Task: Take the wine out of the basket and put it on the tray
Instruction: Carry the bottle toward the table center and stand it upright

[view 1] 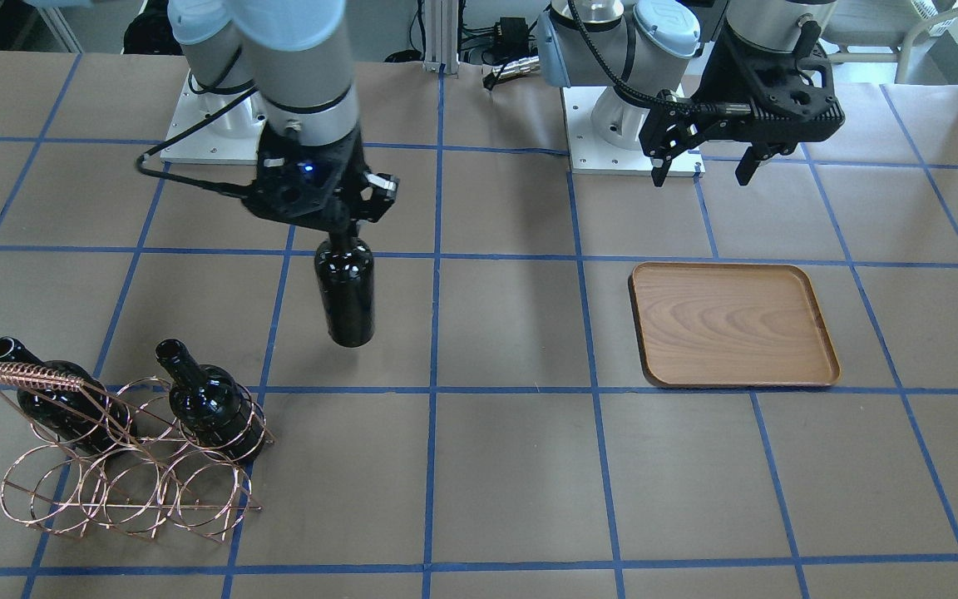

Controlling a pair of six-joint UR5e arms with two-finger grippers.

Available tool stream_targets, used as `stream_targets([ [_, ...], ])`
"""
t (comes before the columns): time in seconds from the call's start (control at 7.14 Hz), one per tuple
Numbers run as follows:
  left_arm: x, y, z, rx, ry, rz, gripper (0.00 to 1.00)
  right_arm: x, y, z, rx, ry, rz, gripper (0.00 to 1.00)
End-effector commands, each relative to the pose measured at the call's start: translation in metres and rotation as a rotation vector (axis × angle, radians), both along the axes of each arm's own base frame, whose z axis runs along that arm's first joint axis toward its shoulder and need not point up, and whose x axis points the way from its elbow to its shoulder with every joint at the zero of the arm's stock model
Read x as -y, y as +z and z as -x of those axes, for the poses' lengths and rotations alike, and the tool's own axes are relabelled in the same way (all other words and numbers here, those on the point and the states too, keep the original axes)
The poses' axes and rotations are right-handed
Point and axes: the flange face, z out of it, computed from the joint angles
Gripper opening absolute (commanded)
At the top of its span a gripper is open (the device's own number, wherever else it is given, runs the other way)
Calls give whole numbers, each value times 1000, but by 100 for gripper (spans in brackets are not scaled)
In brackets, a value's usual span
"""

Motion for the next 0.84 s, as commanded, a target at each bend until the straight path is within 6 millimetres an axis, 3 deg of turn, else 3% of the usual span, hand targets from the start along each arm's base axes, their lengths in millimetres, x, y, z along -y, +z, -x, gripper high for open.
stream_targets([
  [0.0,4,1,-17,5,-20,2,100,-67,-15,-92,37,16,-35,10],
  [0.14,4,2,-23,7,-23,-1,100,-84,-21,-108,31,48,-47,10],
  [0.56,8,4,-45,10,-33,4,100,-89,-28,-109,32,55,-51,10],
  [0.7,7,2,-45,4,-33,-1,100,-90,-29,-111,30,60,-52,26],
])
